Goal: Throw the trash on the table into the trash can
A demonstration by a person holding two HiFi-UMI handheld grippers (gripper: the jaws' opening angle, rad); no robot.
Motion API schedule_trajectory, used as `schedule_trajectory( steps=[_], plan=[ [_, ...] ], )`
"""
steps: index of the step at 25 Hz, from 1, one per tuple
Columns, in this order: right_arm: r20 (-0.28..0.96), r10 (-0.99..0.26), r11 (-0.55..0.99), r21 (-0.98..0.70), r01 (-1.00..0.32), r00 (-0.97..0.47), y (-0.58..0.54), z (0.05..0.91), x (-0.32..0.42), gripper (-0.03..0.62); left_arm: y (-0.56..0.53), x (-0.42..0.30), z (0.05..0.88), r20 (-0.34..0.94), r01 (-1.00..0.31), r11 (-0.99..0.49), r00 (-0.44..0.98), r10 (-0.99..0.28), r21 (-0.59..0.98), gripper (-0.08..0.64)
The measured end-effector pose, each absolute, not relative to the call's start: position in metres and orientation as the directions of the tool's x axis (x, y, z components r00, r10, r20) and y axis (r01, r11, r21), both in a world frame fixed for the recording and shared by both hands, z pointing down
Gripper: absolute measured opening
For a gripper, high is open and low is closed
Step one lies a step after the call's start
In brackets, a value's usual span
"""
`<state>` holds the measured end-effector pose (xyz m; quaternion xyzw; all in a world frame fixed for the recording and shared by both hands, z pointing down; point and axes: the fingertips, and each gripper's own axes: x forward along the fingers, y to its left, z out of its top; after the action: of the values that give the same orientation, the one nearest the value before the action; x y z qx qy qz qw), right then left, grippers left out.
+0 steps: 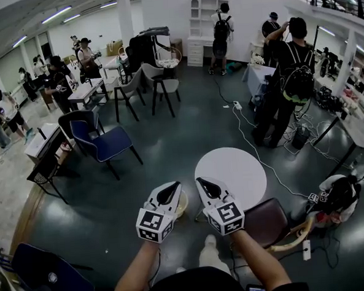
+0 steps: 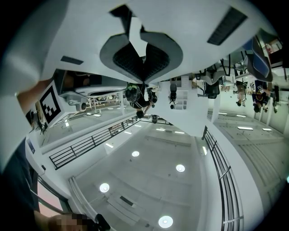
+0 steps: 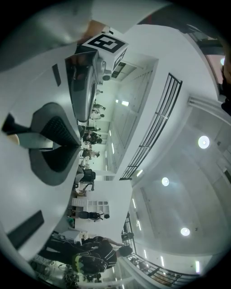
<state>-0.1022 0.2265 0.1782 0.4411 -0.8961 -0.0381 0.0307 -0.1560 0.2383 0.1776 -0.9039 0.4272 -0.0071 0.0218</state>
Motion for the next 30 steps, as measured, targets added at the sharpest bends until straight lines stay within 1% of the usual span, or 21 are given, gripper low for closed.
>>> schedule_trajectory(
  steps=[17, 25, 30],
  plan=[
    [-0.002, -0.797, 0.603, 0.063, -0.796, -0.604, 0.255, 0.176, -0.113, 0.018, 0.265, -0.178, 0.187, 0.001, -0.787, -0.616, 0.616, -0.788, -0.023, 0.014],
    [0.018, -0.794, 0.608, 0.064, -0.791, -0.608, 0.251, 0.179, -0.118, 0.018, 0.263, -0.187, 0.189, 0.002, -0.795, -0.606, 0.606, -0.795, -0.005, 0.014],
    [0.003, -0.784, 0.62, 0.072, -0.781, -0.621, 0.247, 0.171, -0.123, 0.018, 0.258, -0.19, 0.182, -0.016, -0.799, -0.601, 0.601, -0.799, -0.007, 0.014]
  ],
)
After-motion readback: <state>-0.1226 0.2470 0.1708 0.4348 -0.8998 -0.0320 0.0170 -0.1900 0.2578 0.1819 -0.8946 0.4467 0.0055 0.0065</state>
